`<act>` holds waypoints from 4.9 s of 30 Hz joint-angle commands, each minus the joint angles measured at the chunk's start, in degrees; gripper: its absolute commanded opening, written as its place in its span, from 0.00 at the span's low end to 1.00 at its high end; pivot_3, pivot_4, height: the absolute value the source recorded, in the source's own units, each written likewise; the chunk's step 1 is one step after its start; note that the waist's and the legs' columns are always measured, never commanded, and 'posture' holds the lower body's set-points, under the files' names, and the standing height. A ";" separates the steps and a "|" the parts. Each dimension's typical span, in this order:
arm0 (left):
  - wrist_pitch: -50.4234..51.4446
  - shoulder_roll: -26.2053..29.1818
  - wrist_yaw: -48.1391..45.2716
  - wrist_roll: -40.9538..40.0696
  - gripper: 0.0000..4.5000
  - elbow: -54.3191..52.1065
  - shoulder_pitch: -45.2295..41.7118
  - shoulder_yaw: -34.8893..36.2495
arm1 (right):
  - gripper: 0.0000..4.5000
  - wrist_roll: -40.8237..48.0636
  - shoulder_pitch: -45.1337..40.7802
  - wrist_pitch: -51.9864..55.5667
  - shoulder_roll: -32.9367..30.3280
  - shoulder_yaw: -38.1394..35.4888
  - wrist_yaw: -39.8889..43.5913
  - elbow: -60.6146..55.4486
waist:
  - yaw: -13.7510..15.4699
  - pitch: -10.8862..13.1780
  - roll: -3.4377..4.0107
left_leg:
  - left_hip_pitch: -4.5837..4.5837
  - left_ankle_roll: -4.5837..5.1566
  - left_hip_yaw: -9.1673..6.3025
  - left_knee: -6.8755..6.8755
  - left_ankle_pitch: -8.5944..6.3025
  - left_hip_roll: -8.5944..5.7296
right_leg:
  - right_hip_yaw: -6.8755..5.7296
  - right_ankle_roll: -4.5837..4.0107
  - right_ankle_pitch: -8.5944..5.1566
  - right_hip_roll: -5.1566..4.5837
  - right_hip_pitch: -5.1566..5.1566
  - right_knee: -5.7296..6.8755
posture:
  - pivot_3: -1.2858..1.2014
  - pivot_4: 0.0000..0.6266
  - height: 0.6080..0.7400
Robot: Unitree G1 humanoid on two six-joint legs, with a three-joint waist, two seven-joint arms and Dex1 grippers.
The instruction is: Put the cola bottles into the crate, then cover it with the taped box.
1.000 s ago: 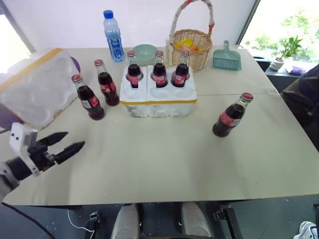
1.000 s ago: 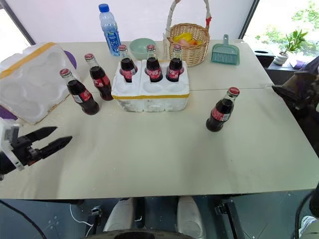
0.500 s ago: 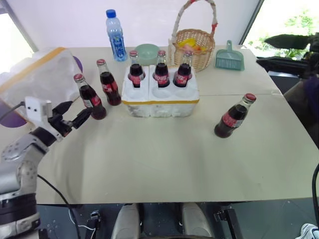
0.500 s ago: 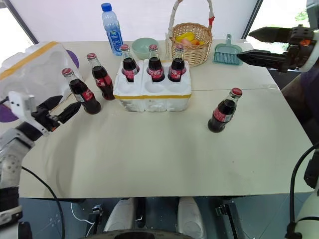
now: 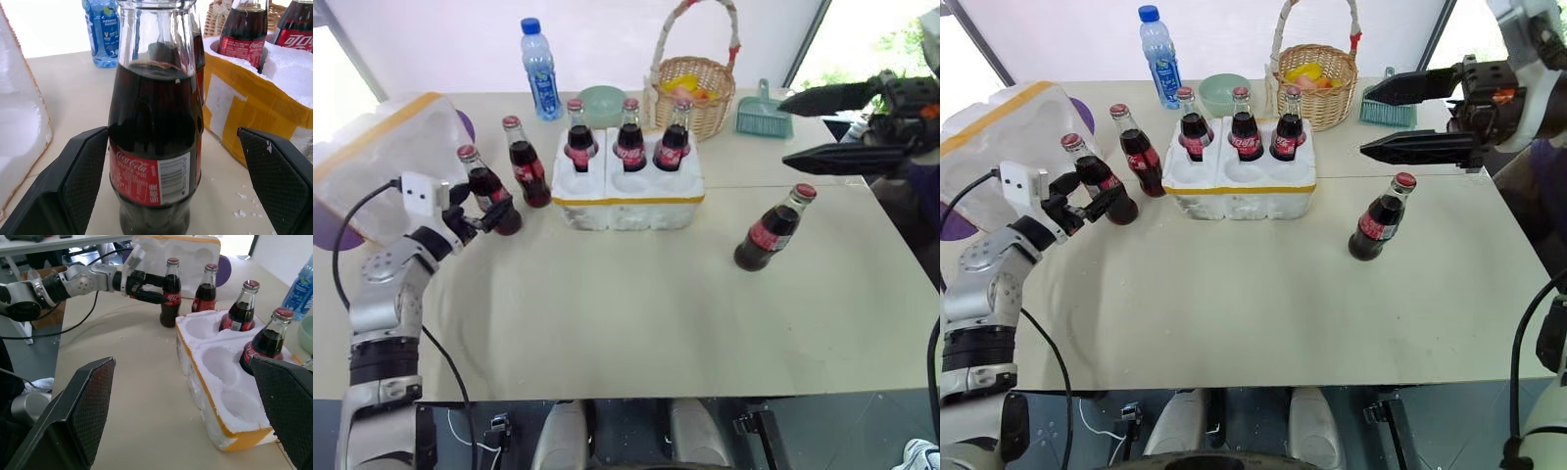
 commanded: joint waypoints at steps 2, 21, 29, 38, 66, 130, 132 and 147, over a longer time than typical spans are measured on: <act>-4.58 -1.43 0.16 2.60 0.97 6.40 -5.42 -1.77 | 1.00 0.76 -1.06 -0.72 0.93 -1.31 -1.95 -1.18 | 0.07 -0.01 -0.02 | 0.00 0.00 -0.01 0.03 0.00 0.00 | -0.01 0.01 0.01 0.00 0.00 0.01 | 0.52 0.24 1.00; 27.81 14.68 -24.16 -22.72 0.60 -23.50 3.57 -1.33 | 1.00 -0.49 0.25 -2.30 1.41 -1.17 -4.42 -0.04 | 0.28 0.19 -0.13 | -0.36 -0.01 -0.07 -0.06 0.00 0.02 | -0.06 0.18 0.11 -0.02 -0.34 0.03 | 0.52 0.24 1.00; 27.10 -2.81 -10.40 -19.77 0.60 -17.90 -20.19 -8.75 | 1.00 -1.99 2.28 -4.63 1.56 -1.08 -6.26 -1.08 | 1.33 0.21 -0.17 | -0.46 -0.01 -0.37 0.65 0.01 -0.13 | -0.21 0.19 0.14 0.00 0.10 -0.03 | 0.52 0.24 1.00; 9.02 -15.55 -5.70 -3.65 0.60 7.84 -35.98 -15.22 | 1.00 -1.82 5.04 -4.51 1.53 -2.33 -9.47 -3.66 | 0.33 0.29 -0.20 | -0.48 0.09 -0.43 0.62 -0.03 -0.15 | -0.16 0.40 0.24 0.10 -0.01 0.01 | 0.52 0.24 1.00; 9.01 -18.28 -9.20 1.48 0.99 6.20 -29.80 -14.31 | 1.00 -3.64 7.88 -7.80 3.40 -2.29 -13.49 -2.99 | -0.32 0.44 -0.17 | -0.69 0.09 -0.53 0.70 -0.03 -0.15 | -0.18 0.51 0.31 0.09 -0.10 0.03 | 0.52 0.24 1.00; 11.59 5.31 -16.59 -1.38 0.61 2.25 -17.89 -5.47 | 1.00 -0.48 7.91 -3.79 4.11 -3.09 -13.98 -5.94 | -0.24 0.50 -0.19 | -1.07 0.05 -0.53 0.73 -0.01 -0.14 | -0.25 0.56 0.35 0.03 -0.49 0.16 | 0.52 0.24 1.00; 16.89 7.44 -17.77 -4.98 0.61 -4.71 -16.41 -4.37 | 1.00 -1.37 7.96 -4.83 4.47 -2.77 -14.36 -5.72 | 0.05 0.51 -0.19 | -1.30 0.00 -0.57 0.83 0.03 -0.14 | -0.26 0.56 0.35 0.04 -0.70 0.26 | 0.52 0.24 1.00; 11.67 -3.96 -12.82 0.61 0.61 10.30 -34.65 -11.80 | 1.00 -1.80 10.06 -5.35 4.31 -3.49 -15.99 -7.39 | 1.25 0.51 -0.20 | -1.28 0.00 -0.63 0.99 0.05 -0.25 | -0.29 0.72 0.45 0.02 -0.47 0.08 | 0.52 0.24 1.00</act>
